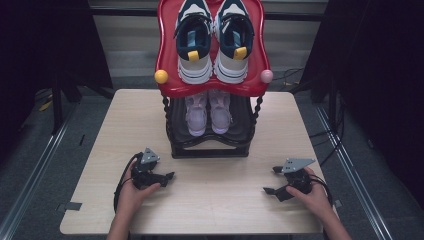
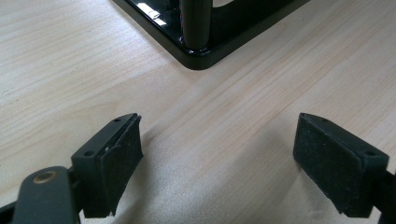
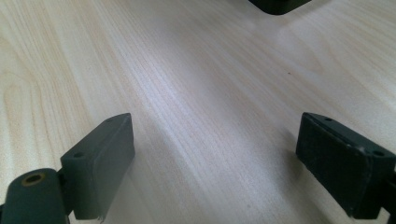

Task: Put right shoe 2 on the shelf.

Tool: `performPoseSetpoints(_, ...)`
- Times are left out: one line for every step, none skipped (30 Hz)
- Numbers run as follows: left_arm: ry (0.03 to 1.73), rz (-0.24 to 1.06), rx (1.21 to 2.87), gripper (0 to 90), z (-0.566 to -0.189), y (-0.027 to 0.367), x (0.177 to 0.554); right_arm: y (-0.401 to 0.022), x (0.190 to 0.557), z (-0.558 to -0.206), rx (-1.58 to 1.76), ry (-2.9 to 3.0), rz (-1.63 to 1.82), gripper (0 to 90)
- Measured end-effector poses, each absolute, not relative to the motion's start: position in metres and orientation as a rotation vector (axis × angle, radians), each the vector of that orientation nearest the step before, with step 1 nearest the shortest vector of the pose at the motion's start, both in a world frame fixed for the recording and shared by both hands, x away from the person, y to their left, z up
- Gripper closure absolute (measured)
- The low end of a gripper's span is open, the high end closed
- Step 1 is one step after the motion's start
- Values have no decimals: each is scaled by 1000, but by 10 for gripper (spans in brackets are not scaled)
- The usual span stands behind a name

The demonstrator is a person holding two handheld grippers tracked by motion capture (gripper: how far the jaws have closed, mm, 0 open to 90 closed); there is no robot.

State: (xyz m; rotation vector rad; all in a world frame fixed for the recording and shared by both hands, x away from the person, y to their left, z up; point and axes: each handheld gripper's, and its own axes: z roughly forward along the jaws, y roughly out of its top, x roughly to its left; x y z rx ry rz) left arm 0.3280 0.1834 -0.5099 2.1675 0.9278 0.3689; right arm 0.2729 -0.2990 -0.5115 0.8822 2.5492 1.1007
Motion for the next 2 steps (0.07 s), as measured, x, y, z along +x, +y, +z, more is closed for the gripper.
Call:
performPoseSetpoints(928, 369, 2167, 149, -510, 183, 328, -299, 273, -512, 882, 2549, 1101, 106)
performPoseSetpoints(928, 369, 2167, 149, -510, 183, 328, -299, 273, -512, 882, 2549, 1101, 106)
